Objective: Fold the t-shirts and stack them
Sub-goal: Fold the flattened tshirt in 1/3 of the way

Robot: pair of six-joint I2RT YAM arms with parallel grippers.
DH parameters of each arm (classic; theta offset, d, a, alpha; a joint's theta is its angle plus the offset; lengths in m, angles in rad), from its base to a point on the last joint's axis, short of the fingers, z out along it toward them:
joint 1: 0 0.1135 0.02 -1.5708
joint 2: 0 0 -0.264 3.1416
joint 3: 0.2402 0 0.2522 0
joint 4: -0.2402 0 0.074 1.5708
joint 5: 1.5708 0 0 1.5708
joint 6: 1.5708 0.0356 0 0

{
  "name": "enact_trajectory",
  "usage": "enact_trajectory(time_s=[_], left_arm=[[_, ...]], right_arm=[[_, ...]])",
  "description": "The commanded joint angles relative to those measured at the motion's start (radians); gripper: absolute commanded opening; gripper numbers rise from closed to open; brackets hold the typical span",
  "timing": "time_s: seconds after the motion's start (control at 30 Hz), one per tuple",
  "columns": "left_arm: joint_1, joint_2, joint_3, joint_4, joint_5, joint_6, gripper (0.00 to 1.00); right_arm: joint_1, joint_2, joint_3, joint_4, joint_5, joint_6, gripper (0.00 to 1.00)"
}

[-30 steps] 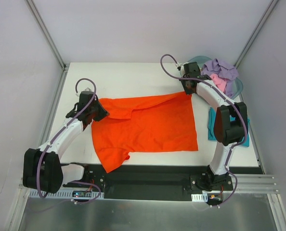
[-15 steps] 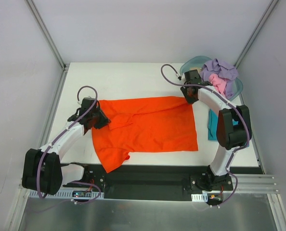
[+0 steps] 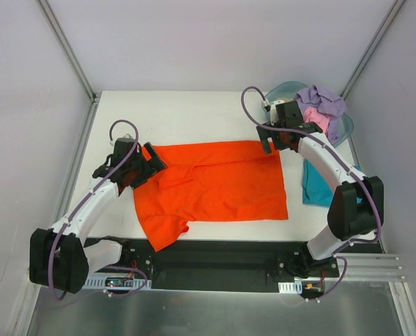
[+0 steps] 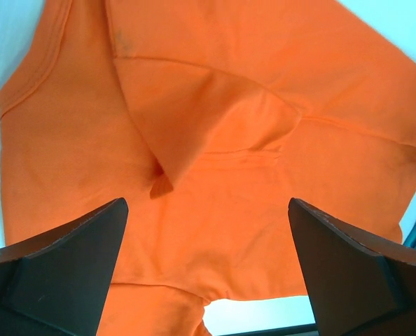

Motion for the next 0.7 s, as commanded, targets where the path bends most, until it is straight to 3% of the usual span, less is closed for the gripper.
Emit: enact_trajectory(time_s=[0.0, 0.17, 0.27, 0.4, 0.53, 0.6, 0.67], left_arm=[[-0.004, 0.07, 0.105, -0.008, 0.015, 0.036, 0.99], [-0.004, 0.202, 0.211, -0.007, 0.034, 0.053, 0.99], [-0.004, 0.253, 0.236, -0.007, 0.121, 0.059, 0.99], [-0.004, 0.236, 0.17, -0.007, 0.121, 0.034, 0.99], [-0.004, 0.204, 0.081, -0.007, 0.109, 0.011, 0.99], [-0.004, 0.213, 0.055, -0.005, 0.103, 0.001, 0.97], [-0.004, 0.228, 0.05, 0.001, 0.118, -0.001, 0.91]], right_arm=[[0.004, -0.022, 0.023, 0.016, -0.138, 0.139, 1.0], [-0.033, 0.002, 0.009, 0.033, -0.124, 0.426, 0.97], [-0.086, -0.005, -0.031, 0.038, -0.156, 0.608, 0.97], [-0.146, -0.041, -0.11, 0.055, -0.144, 0.778, 0.97], [-0.178, -0.048, -0.184, 0.151, -0.234, 0.901, 0.99], [-0.185, -0.039, -0.221, 0.208, -0.261, 0.971, 1.0], [-0.192, -0.016, -0.233, 0.249, -0.291, 1.004, 0.95]])
